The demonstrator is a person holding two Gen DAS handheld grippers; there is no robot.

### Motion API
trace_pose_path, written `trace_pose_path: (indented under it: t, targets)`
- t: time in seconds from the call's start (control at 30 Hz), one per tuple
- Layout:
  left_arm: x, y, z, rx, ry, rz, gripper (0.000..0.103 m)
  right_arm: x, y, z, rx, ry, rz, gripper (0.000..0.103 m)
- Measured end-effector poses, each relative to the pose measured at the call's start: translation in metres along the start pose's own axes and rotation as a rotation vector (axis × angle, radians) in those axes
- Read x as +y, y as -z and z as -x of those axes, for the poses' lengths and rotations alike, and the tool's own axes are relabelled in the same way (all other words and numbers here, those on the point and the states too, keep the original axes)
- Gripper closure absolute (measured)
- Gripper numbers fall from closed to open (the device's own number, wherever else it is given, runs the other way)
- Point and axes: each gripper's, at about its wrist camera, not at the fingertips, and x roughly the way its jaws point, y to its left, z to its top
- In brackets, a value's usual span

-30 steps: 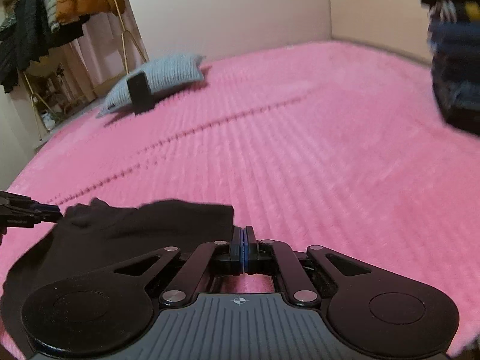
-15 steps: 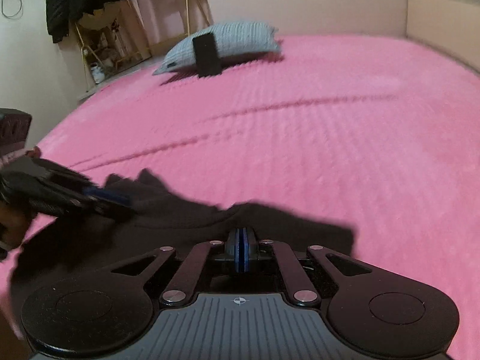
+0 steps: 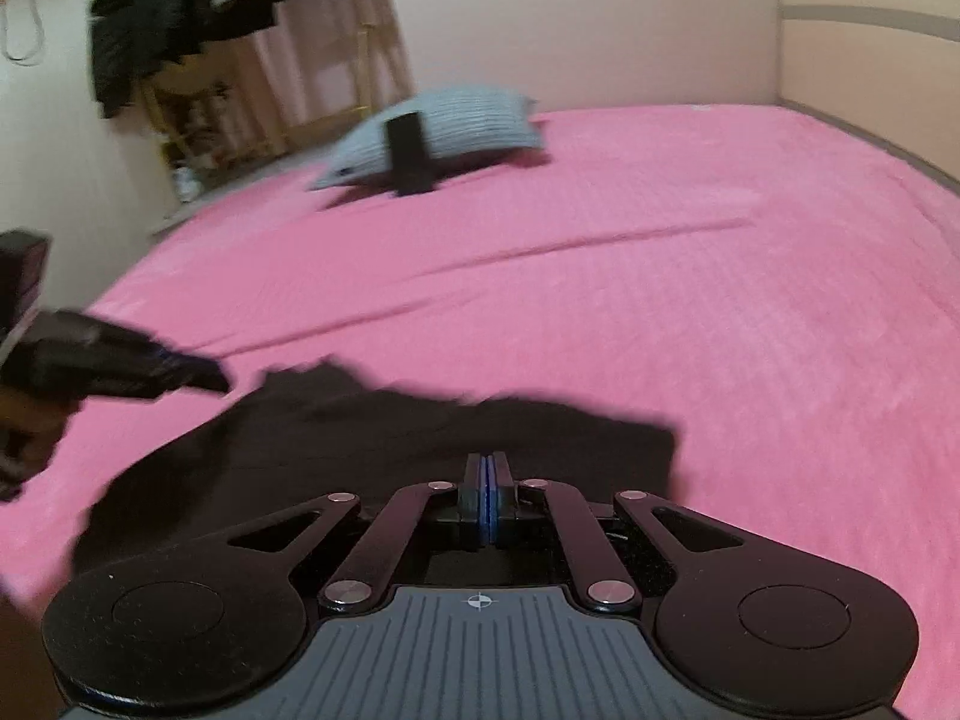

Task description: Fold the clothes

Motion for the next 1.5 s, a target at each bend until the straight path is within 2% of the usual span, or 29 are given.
trace_pose_path:
  t: [0.07, 0.13, 0.2, 0.23, 0.33, 0.4, 0.47, 0.57, 0.6, 0.63, 0.67, 0.8, 0.9, 0.93, 0.97, 1.17, 1.5]
  targets:
    - [-0.014, 0.016, 0.014, 0.000, 0.029, -0.008, 0.077, 0.015, 0.021, 0.012, 0.020, -0.033, -0.020, 0.100]
    - [-0.024, 0.036, 0.014, 0.036, 0.041, -0.022, 0.077, 0.015, 0.047, 0.006, 0.085, -0.032, -0.068, 0.100]
    - [-0.029, 0.054, 0.010, 0.066, 0.034, -0.030, 0.076, 0.003, 0.065, 0.004, 0.087, -0.032, -0.169, 0.100]
    - [-0.031, 0.062, 0.008, 0.079, 0.031, -0.032, 0.076, 0.001, 0.065, 0.012, 0.071, -0.022, -0.201, 0.100]
    - [-0.029, 0.074, 0.031, 0.049, 0.011, 0.000, 0.076, 0.007, 0.063, 0.041, 0.006, 0.000, -0.235, 0.100]
    - [-0.029, 0.083, 0.037, 0.053, -0.007, 0.000, 0.075, 0.015, 0.072, 0.048, 0.032, -0.005, -0.204, 0.099]
    - [-0.027, 0.089, 0.036, 0.053, -0.011, -0.007, 0.074, 0.018, 0.082, 0.038, 0.094, 0.017, -0.174, 0.099]
    - [-0.029, 0.089, 0.050, 0.049, -0.037, 0.001, 0.074, 0.019, 0.086, 0.043, 0.082, 0.026, -0.216, 0.096]
    - [-0.032, 0.088, 0.058, 0.038, -0.047, -0.011, 0.072, 0.025, 0.084, 0.050, 0.065, 0.029, -0.197, 0.071]
    - [-0.036, 0.089, 0.065, 0.029, -0.055, -0.025, 0.068, 0.032, 0.083, 0.056, 0.045, 0.028, -0.172, 0.023]
    - [-0.041, 0.090, 0.071, 0.021, -0.062, -0.040, 0.067, 0.040, 0.084, 0.061, 0.032, 0.028, -0.136, 0.014]
    - [-0.063, 0.100, 0.081, 0.023, -0.082, -0.129, 0.063, 0.067, 0.090, 0.071, 0.021, 0.048, 0.029, 0.014]
    - [-0.079, 0.105, 0.079, 0.030, -0.080, -0.209, 0.051, 0.088, 0.096, 0.067, 0.044, 0.052, 0.174, 0.014]
    - [-0.084, 0.107, 0.078, 0.033, -0.079, -0.236, 0.042, 0.095, 0.097, 0.065, 0.053, 0.059, 0.232, 0.014]
    - [-0.089, 0.109, 0.077, 0.035, -0.078, -0.263, 0.040, 0.098, 0.099, 0.063, 0.058, 0.061, 0.257, 0.014]
    - [-0.120, 0.121, 0.072, 0.050, -0.073, -0.421, 0.040, 0.101, 0.110, 0.053, 0.083, 0.053, 0.303, 0.014]
    - [-0.119, 0.129, 0.072, 0.066, -0.076, -0.424, 0.040, 0.101, 0.119, 0.058, 0.111, 0.088, 0.372, 0.014]
